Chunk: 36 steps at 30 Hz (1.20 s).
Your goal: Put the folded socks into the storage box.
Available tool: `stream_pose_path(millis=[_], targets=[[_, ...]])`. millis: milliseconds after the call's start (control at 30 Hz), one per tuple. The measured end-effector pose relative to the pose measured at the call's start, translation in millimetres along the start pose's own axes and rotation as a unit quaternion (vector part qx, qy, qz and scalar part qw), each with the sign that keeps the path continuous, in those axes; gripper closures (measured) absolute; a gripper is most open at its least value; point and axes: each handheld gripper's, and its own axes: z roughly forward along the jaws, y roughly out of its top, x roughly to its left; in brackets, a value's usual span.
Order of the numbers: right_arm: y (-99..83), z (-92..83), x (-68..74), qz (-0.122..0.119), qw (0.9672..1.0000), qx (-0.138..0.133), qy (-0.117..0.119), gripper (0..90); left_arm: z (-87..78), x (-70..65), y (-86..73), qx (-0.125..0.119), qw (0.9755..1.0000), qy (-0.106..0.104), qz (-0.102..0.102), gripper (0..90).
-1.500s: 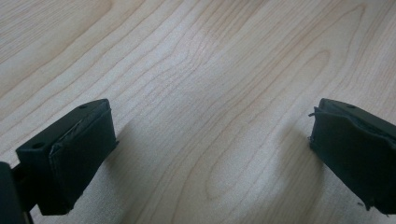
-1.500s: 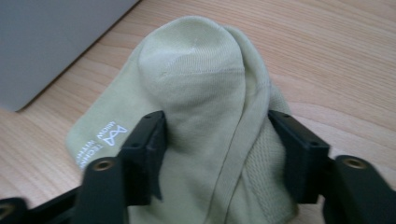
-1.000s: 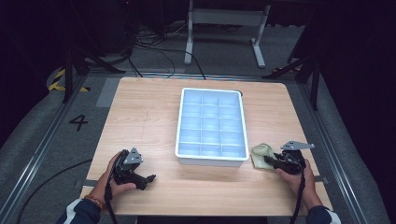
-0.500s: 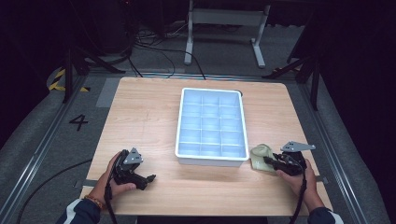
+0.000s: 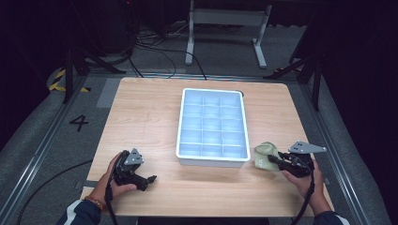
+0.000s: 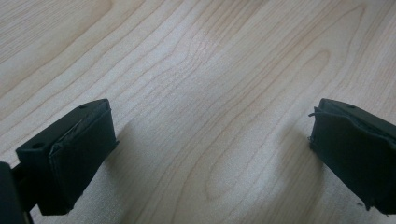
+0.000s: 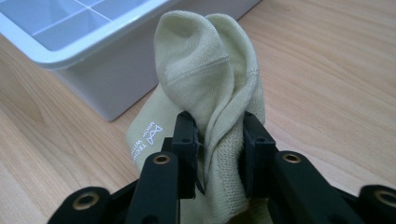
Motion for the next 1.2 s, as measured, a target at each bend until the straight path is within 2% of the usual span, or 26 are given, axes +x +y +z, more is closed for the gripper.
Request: stream_pose_path(millis=[233, 467, 900, 1200], targets=[[7.2, -13.2, 4.1, -0.001, 0.9996, -0.026, 0.004, 71.4, 0.0, 0.0, 0.0, 0.000, 1.0000, 0.000, 0.000, 0.4], [13.1, -20.4, 8.0, -0.008, 0.9991, -0.041, 0.004, 71.4, 0.0, 0.0, 0.0, 0.000, 1.0000, 0.000, 0.000, 0.4], [31.5, -30.3, 14.9, -0.027, 0.9975, -0.065, 0.002, 71.4, 0.0, 0.0, 0.0, 0.000, 1.0000, 0.000, 0.000, 0.4], [47.2, -30.1, 18.3, -0.039, 0.9956, -0.084, 0.008, 71.4, 0.0, 0.0, 0.0, 0.000, 1.0000, 0.000, 0.000, 0.3]])
